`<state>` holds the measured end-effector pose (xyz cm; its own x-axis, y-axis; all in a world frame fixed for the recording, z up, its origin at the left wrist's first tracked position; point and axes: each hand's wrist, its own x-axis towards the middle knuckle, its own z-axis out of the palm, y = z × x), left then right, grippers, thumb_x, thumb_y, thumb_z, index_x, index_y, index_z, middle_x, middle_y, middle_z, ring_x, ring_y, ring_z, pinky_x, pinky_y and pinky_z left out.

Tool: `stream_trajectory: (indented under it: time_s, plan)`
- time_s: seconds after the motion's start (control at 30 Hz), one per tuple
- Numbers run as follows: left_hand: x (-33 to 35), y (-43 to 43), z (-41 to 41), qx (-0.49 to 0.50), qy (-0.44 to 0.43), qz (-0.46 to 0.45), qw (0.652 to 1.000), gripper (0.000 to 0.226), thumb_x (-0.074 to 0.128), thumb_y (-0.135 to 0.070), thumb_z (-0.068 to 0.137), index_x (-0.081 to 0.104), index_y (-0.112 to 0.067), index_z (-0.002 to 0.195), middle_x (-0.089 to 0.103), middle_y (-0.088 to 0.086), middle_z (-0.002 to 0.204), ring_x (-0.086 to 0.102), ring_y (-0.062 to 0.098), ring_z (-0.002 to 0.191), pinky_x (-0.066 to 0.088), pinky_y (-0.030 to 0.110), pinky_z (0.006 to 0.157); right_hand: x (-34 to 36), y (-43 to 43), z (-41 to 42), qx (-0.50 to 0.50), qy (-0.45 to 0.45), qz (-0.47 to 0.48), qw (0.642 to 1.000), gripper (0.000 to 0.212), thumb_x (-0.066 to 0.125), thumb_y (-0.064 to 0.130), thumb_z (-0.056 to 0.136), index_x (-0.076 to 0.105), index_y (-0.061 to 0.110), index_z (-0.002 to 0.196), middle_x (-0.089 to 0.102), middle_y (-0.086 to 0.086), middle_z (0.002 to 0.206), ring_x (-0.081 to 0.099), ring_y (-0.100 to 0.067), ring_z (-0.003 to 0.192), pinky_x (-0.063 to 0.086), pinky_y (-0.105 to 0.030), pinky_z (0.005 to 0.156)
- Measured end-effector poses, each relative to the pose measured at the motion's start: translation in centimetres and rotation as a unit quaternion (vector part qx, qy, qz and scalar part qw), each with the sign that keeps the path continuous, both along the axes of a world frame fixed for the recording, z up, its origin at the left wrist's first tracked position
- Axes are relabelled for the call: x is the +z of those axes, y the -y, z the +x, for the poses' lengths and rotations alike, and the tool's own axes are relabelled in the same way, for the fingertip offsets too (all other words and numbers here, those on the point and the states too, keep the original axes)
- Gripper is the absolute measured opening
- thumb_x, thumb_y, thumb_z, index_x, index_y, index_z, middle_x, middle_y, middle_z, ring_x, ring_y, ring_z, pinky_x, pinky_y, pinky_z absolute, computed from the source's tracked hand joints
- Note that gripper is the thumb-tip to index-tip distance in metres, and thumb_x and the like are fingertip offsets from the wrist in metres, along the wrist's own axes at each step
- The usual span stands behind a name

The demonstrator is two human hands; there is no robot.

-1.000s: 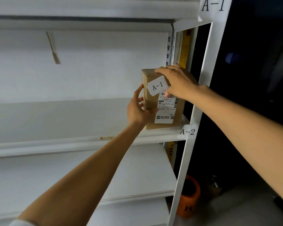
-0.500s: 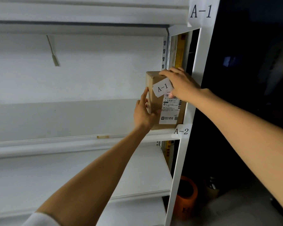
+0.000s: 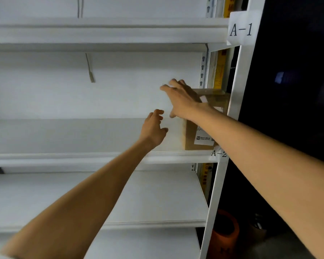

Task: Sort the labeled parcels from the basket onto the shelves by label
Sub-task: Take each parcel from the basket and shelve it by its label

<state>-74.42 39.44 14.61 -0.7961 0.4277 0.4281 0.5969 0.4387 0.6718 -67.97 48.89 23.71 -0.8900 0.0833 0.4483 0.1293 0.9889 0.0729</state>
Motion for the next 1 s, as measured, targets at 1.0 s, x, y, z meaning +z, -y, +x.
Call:
stream_trajectory:
  time_s: [1.0]
  plan:
    - [-8.9, 64.5, 43.2, 0.674, 0.241, -0.152, 0.681, 0.032, 0.075, -0.032, 0.076, 0.068, -0.014, 0.103, 0.069, 0.0, 0.095, 0.064, 0.02, 0.091, 0.054, 0.036, 0.084, -15.9, 68.3, 20.5, 0.705, 0.312, 0.115, 0.626, 0.051, 0.074, 0.031, 0.079, 0.057, 0.004, 0.119, 0.061, -0.011, 0.107, 0.058, -0.027, 0.093, 0.049, -0.034, 0.076]
